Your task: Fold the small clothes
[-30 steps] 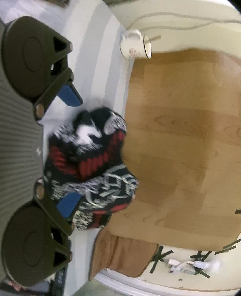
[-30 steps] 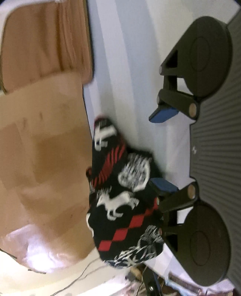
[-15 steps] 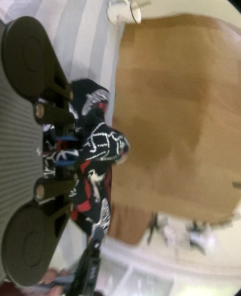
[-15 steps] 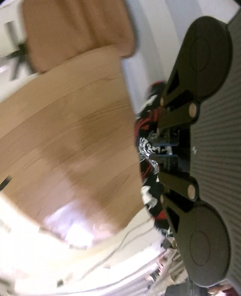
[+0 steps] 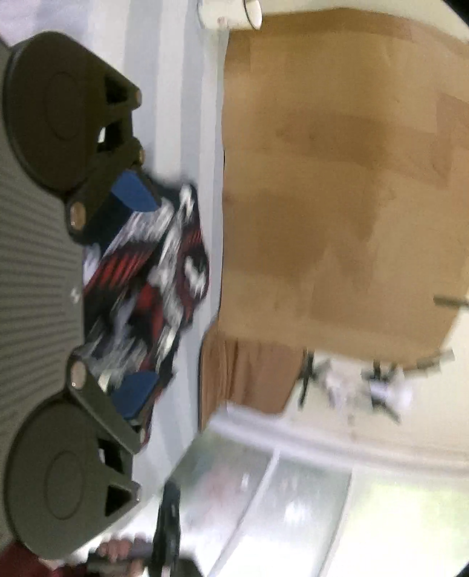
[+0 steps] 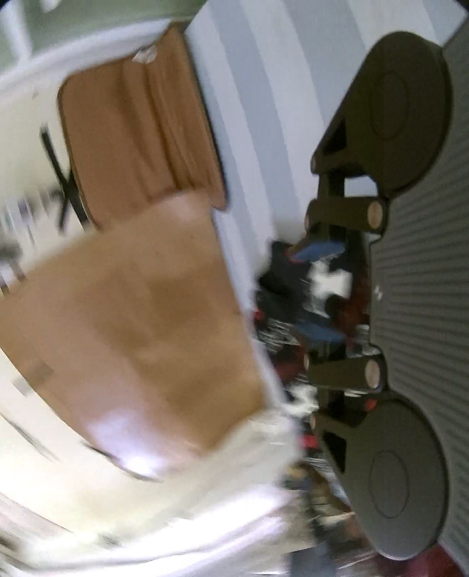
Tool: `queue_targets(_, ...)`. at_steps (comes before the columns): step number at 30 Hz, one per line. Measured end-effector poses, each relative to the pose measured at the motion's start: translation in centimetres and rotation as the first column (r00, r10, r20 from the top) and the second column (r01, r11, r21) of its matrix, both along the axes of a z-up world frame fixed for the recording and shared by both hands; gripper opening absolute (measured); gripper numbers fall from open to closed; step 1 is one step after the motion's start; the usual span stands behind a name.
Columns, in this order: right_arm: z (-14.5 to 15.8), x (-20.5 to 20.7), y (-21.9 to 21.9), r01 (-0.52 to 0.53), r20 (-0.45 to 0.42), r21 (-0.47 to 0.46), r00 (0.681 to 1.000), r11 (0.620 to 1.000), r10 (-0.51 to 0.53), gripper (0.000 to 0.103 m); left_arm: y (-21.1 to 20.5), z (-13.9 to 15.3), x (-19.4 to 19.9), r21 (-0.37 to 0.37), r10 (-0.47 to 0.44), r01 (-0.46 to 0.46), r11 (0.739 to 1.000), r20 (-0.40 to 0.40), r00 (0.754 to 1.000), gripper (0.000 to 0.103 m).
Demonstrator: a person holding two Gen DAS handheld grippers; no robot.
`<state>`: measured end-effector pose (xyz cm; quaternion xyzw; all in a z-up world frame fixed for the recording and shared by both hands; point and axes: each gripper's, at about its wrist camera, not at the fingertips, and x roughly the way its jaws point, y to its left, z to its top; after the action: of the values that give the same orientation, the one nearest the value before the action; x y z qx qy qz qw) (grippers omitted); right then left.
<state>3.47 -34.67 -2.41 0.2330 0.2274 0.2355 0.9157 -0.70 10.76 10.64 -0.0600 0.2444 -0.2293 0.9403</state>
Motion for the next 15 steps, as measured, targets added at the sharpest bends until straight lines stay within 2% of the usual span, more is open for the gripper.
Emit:
queue_targets(2, -0.6, 2.7, 0.0, 0.030, -0.019, 0.051, 0.999, 0.998, -0.029, 0.059, 0.0, -0.7, 4.5, 0.010, 0.052, -0.051, 0.999, -0.098, 0.994, 0.100)
queue_targets(3, -1.1, 4.0, 0.7, 0.043, -0.041, 0.047, 0.998, 0.998, -0.041, 0.063, -0.3, -1.3, 6.5, 0.001, 0.057, -0.058, 0.998, -0.144, 0.988, 0.099)
queue_targets(4, -1.7, 5.0, 1.5, 0.051, -0.073, 0.034, 0.996, 0.998, -0.048, 0.071, -0.7, -2.1, 8.7, -0.012, 0.062, -0.066, 0.998, -0.198, 0.978, 0.094)
queue_targets(5, -2.5, 5.9, 2.3, 0.049, -0.104, 0.021, 0.993, 0.999, -0.046, 0.074, -1.5, -2.8, 10.1, -0.012, 0.071, -0.077, 0.997, -0.238, 0.969, 0.086)
queue_targets(7, -3.8, 7.6, 4.1, 0.015, -0.159, 0.000, 0.987, 1.000, -0.014, 0.074, -2.4, -4.6, 12.6, 0.001, 0.089, -0.093, 0.996, -0.319, 0.944, 0.027)
queue_targets(8, -4.5, 7.8, 5.0, -0.009, -0.182, -0.005, 0.983, 1.000, 0.008, 0.073, -2.5, -5.4, 12.8, 0.010, 0.094, -0.096, 0.995, -0.344, 0.934, 0.016)
queue_targets(9, -5.2, 8.1, 5.9, -0.037, -0.201, -0.013, 0.979, 0.999, 0.033, 0.072, -2.6, -5.7, 12.7, 0.017, 0.101, -0.102, 0.995, -0.348, 0.932, 0.015)
queue_targets(10, -5.5, 7.9, 6.5, -0.061, -0.207, -0.032, 0.977, 0.998, 0.053, 0.056, -2.3, -5.7, 11.7, 0.029, 0.118, -0.115, 0.993, -0.326, 0.938, 0.014)
queue_targets(11, -5.6, 8.1, 7.7, -0.094, -0.202, -0.069, 0.976, 0.993, 0.078, 0.035, -2.0, -5.2, 10.4, 0.054, 0.134, -0.124, 0.991, -0.284, 0.949, 0.013)
queue_targets(13, -4.8, 7.0, 8.7, -0.120, -0.153, -0.149, 0.983, 0.981, 0.097, 0.034, -1.4, -3.7, 7.7, 0.089, 0.152, -0.136, 0.987, -0.202, 0.968, 0.012)
queue_targets(15, -4.1, 6.5, 8.7, -0.149, -0.103, -0.177, 0.986, 0.973, 0.132, 0.036, 0.3, -2.2, 4.0, 0.075, 0.141, -0.132, 0.988, -0.145, 0.979, 0.010)
